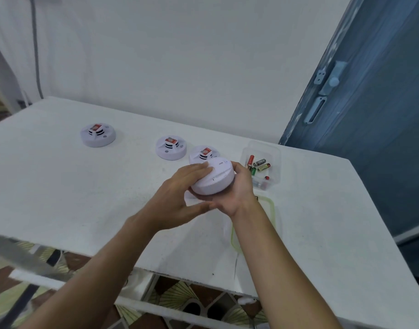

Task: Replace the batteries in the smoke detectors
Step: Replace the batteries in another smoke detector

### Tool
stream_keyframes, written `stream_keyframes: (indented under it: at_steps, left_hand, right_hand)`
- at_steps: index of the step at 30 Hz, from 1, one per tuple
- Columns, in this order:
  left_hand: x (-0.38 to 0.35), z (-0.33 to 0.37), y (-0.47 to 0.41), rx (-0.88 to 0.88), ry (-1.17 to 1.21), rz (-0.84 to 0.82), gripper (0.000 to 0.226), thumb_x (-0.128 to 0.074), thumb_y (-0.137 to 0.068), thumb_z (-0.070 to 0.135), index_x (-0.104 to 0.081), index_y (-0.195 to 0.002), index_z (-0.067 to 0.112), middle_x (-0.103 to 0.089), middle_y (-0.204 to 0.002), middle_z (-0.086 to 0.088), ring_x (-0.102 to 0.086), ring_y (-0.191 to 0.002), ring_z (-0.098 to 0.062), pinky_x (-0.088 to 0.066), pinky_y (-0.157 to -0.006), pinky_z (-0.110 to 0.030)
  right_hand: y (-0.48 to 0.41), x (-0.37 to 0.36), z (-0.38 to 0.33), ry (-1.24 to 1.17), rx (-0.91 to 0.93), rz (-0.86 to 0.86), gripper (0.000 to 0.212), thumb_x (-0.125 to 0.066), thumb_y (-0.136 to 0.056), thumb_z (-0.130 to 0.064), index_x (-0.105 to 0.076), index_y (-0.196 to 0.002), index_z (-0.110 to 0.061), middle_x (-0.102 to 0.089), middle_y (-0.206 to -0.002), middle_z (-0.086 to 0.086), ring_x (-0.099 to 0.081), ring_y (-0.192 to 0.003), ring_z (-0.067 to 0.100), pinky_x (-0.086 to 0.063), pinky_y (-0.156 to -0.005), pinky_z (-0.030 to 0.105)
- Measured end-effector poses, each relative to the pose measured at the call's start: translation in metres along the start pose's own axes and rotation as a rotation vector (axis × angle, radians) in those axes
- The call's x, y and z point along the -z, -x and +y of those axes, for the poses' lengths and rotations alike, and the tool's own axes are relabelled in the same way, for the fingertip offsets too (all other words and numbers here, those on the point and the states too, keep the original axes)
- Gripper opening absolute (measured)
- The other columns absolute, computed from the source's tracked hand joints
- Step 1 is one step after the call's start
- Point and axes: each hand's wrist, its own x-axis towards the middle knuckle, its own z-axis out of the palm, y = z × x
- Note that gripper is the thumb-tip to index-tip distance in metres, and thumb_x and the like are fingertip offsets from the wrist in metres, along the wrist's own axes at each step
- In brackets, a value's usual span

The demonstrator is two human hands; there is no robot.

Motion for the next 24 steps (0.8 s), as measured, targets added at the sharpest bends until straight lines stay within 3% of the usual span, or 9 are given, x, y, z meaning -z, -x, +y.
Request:
stream_keyframes:
  at_steps: [4, 7, 9, 12, 15, 18, 21, 24]
  left_hand:
    - [0.003, 0.001, 0.001, 0.034, -0.054, 0.131, 0.055, -0.069, -0.086, 0.030, -0.055, -0.138, 0.016, -0.056, -0.138, 0.007, -0.054, -0.123, -0.008, -0.039, -0.095, -0.006]
    - [0.006, 0.009, -0.002, 0.150, 0.016, 0.212, 0.043, -0.061, -0.092, 0.036, -0.059, -0.131, 0.018, -0.065, -0.119, 0.016, -0.061, -0.101, -0.001, -0.043, -0.081, -0.005]
    - [0.009, 0.012, -0.007, 0.287, 0.180, 0.264, 0.034, -0.060, -0.095, 0.034, -0.061, -0.125, 0.019, -0.068, -0.107, 0.020, -0.064, -0.095, 0.000, -0.049, -0.078, -0.011]
    - [0.013, 0.013, -0.015, 0.460, 0.538, 0.307, 0.031, -0.054, -0.098, 0.030, -0.064, -0.122, 0.012, -0.074, -0.104, 0.004, -0.070, -0.096, -0.014, -0.059, -0.080, -0.036]
    - [0.016, 0.014, -0.022, 0.617, 0.779, 0.407, 0.028, -0.057, -0.097, 0.027, -0.067, -0.112, 0.006, -0.075, -0.100, -0.010, -0.073, -0.092, -0.029, -0.058, -0.080, -0.051]
    - [0.018, 0.012, -0.024, 0.715, 0.861, 0.507, 0.030, -0.062, -0.094, 0.029, -0.066, -0.108, 0.003, -0.075, -0.100, -0.013, -0.073, -0.088, -0.033, -0.060, -0.078, -0.048]
    - [0.019, 0.010, -0.021, 0.686, 0.866, 0.435, 0.031, -0.066, -0.091, 0.028, -0.065, -0.115, 0.008, -0.074, -0.107, -0.008, -0.071, -0.096, -0.030, -0.059, -0.081, -0.042]
    - [0.018, 0.009, -0.016, 0.591, 0.666, 0.229, 0.053, -0.081, -0.078, 0.022, -0.058, -0.125, 0.028, -0.068, -0.116, 0.011, -0.071, -0.095, -0.017, -0.059, -0.079, -0.034]
  right_hand:
    - [0.002, -0.004, -0.004, 0.076, 0.045, -0.008, 0.052, -0.040, -0.096, -0.035, -0.060, -0.135, -0.007, -0.067, -0.117, 0.022, -0.061, -0.104, 0.040, -0.054, -0.076, 0.043]
    - [-0.001, -0.004, -0.005, 0.246, 0.123, 0.044, 0.051, -0.045, -0.098, -0.048, -0.063, -0.131, -0.015, -0.066, -0.115, 0.013, -0.061, -0.102, 0.031, -0.049, -0.084, 0.039]
    - [-0.003, -0.005, -0.003, 0.335, 0.223, 0.058, 0.048, -0.046, -0.099, -0.052, -0.064, -0.127, -0.016, -0.068, -0.112, 0.010, -0.063, -0.103, 0.028, -0.046, -0.092, 0.042]
    - [-0.004, -0.006, 0.001, 0.399, 0.332, 0.002, 0.053, -0.047, -0.102, -0.046, -0.061, -0.133, -0.004, -0.069, -0.125, 0.018, -0.063, -0.116, 0.034, -0.048, -0.103, 0.045]
    - [-0.004, -0.007, 0.004, 0.465, 0.419, 0.004, 0.042, -0.053, -0.103, -0.031, -0.062, -0.131, -0.001, -0.071, -0.121, 0.017, -0.069, -0.106, 0.027, -0.059, -0.086, 0.034]
    - [-0.003, -0.010, 0.006, 0.461, 0.424, 0.068, 0.029, -0.060, -0.100, -0.022, -0.068, -0.121, -0.004, -0.075, -0.106, 0.010, -0.072, -0.090, 0.020, -0.059, -0.070, 0.028]
    - [-0.004, -0.011, 0.008, 0.445, 0.418, 0.150, 0.018, -0.065, -0.098, -0.020, -0.069, -0.113, -0.010, -0.075, -0.101, 0.007, -0.070, -0.090, 0.021, -0.058, -0.068, 0.029]
    - [-0.005, -0.010, 0.008, 0.417, 0.414, 0.186, 0.025, -0.067, -0.096, -0.020, -0.065, -0.119, -0.009, -0.074, -0.112, 0.012, -0.070, -0.095, 0.023, -0.059, -0.065, 0.030]
